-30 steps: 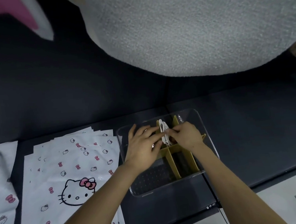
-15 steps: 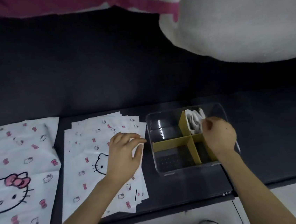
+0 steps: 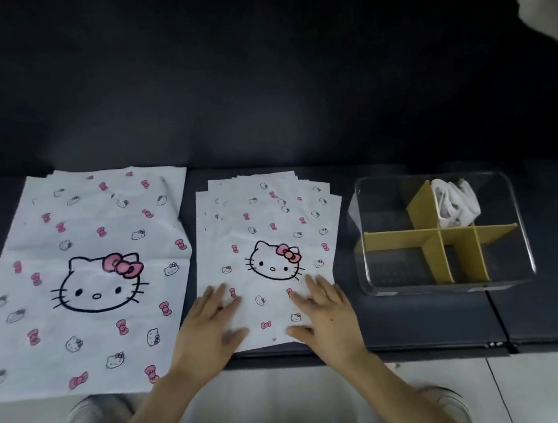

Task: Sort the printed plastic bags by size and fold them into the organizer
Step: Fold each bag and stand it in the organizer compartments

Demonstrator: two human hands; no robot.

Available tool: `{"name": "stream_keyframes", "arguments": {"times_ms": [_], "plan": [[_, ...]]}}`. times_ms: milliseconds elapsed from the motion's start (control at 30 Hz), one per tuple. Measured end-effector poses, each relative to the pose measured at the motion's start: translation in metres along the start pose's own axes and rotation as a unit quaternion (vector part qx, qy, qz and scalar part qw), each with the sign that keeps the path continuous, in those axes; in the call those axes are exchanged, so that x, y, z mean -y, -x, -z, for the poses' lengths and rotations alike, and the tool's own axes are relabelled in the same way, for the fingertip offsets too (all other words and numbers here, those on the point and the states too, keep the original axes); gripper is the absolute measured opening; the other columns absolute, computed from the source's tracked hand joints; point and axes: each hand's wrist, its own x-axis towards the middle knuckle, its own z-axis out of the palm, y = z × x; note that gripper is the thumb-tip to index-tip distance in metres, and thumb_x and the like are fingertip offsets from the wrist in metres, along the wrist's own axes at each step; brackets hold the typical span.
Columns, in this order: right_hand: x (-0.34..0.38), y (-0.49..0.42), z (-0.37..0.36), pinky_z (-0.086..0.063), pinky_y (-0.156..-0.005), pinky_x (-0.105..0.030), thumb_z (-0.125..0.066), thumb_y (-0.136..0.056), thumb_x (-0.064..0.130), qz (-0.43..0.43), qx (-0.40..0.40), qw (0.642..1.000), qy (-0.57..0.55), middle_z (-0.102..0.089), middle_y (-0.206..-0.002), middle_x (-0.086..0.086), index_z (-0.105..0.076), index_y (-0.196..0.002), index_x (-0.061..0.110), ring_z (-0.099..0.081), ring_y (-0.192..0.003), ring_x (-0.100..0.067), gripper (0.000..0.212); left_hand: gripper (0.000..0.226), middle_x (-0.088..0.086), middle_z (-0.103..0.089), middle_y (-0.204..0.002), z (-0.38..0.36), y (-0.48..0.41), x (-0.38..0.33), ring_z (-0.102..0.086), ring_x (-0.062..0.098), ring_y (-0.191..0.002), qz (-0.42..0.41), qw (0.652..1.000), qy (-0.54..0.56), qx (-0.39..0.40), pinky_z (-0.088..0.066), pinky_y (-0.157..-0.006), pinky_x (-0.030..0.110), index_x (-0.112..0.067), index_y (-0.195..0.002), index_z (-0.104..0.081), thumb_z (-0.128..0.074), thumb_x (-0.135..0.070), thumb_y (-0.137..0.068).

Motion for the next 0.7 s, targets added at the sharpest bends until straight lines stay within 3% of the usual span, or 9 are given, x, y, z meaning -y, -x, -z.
{"name": "stream_keyframes", "arguments": {"times_ms": [100, 233, 300, 367, 467, 533, 600, 633, 700], "plan": [[0.002, 0.006, -0.001, -0.052, -0.088, -0.044, -0.049, -0.077, 0.049, -0.004, -0.027, 1.0, -0.008, -0.069, -0.114, -0.005, -0.076, -0.094, 0.03, -0.067, -0.102, -0.027, 0.038, 0.071, 0.01, -0.056, -0.134, 0.001, 0.01, 0.008, -0.051, 0.033, -0.124, -0.018, 1.0, 0.018, 0.008, -0.02, -0.111, 0.028, -0.018, -0.117, -0.068, -0.024, -0.067, -0.092], [0.006, 0.016, 0.005, -0.036, -0.096, -0.033, -0.044, -0.088, 0.055, -0.021, -0.077, 0.986, -0.148, -0.073, -0.103, 0.006, -0.077, -0.086, 0.033, -0.064, -0.101, -0.012, 0.04, 0.053, -0.004, -0.054, -0.135, 0.013, 0.017, 0.014, -0.04, 0.015, -0.131, -0.066, 0.992, 0.098, -0.041, -0.015, -0.112, 0.021, -0.027, -0.115, -0.067, -0.056, -0.06, -0.074], [0.006, 0.018, 0.022, -0.043, -0.086, -0.028, -0.056, -0.088, 0.047, -0.063, -0.021, 0.944, -0.323, -0.072, -0.082, 0.013, -0.077, -0.082, 0.022, -0.061, -0.084, -0.001, 0.033, 0.052, -0.026, -0.051, -0.131, 0.027, 0.019, 0.014, -0.037, -0.002, -0.13, -0.084, 0.979, 0.174, -0.059, -0.02, -0.11, 0.013, -0.037, -0.118, -0.06, -0.066, -0.047, -0.067], [0.001, 0.018, 0.04, -0.04, -0.07, -0.026, -0.064, -0.089, 0.032, -0.12, 0.063, 0.876, -0.463, -0.052, -0.063, 0.005, -0.069, -0.075, 0.002, -0.047, -0.064, -0.005, 0.033, 0.057, -0.038, -0.054, -0.121, 0.046, 0.023, 0.01, -0.046, -0.012, -0.119, -0.01, 0.952, 0.306, -0.009, -0.031, -0.099, 0.006, -0.044, -0.117, -0.055, -0.071, -0.035, -0.063], [-0.011, 0.013, 0.05, -0.032, -0.067, -0.024, -0.064, -0.088, 0.035, -0.174, 0.125, 0.818, -0.533, -0.043, -0.073, -0.006, -0.061, -0.078, -0.008, -0.039, -0.071, -0.013, 0.043, 0.032, -0.016, -0.07, -0.104, 0.055, 0.022, 0.011, -0.063, 0.0, -0.099, 0.094, 0.882, 0.46, 0.048, -0.046, -0.09, 0.022, -0.031, -0.099, -0.07, -0.069, -0.032, -0.067], [-0.009, 0.006, 0.05, -0.035, -0.065, -0.02, -0.064, -0.082, 0.045, -0.199, 0.129, 0.811, -0.535, -0.044, -0.078, -0.004, -0.06, -0.081, -0.009, -0.038, -0.075, -0.015, 0.054, 0.018, -0.002, -0.071, -0.082, 0.049, 0.018, 0.006, -0.065, 0.011, -0.079, 0.136, 0.885, 0.444, 0.029, -0.047, -0.076, 0.025, -0.021, -0.082, -0.069, -0.068, -0.037, -0.074], [-0.006, -0.003, 0.051, -0.042, -0.071, -0.021, -0.061, -0.077, 0.054, -0.227, 0.125, 0.799, -0.542, -0.059, -0.083, 0.001, -0.065, -0.085, -0.004, -0.052, -0.078, -0.012, 0.059, 0.029, 0.003, -0.053, -0.061, 0.038, 0.012, -0.001, -0.046, 0.016, -0.06, 0.194, 0.905, 0.379, -0.013, -0.034, -0.059, 0.02, -0.008, -0.073, -0.06, -0.066, -0.033, -0.086], [-0.005, -0.006, 0.051, -0.048, -0.076, -0.024, -0.059, -0.08, 0.054, -0.246, 0.12, 0.787, -0.553, -0.069, -0.091, 0.005, -0.07, -0.089, 0.006, -0.062, -0.084, -0.01, 0.05, 0.032, 0.001, -0.044, -0.057, 0.034, 0.009, -0.006, -0.038, 0.016, -0.056, 0.22, 0.911, 0.346, -0.045, -0.029, -0.053, 0.021, -0.006, -0.07, -0.054, -0.062, -0.028, -0.091], [-0.007, -0.007, 0.05, -0.052, -0.071, -0.026, -0.051, -0.089, 0.054, -0.267, 0.112, 0.763, -0.578, -0.074, -0.097, 0.006, -0.069, -0.098, 0.026, -0.068, -0.09, -0.011, 0.035, 0.037, -0.006, -0.036, -0.046, 0.029, 0.001, -0.013, -0.032, 0.015, -0.049, 0.242, 0.92, 0.295, -0.092, -0.026, -0.048, 0.025, -0.013, -0.062, -0.043, -0.057, -0.024, -0.094]]}}
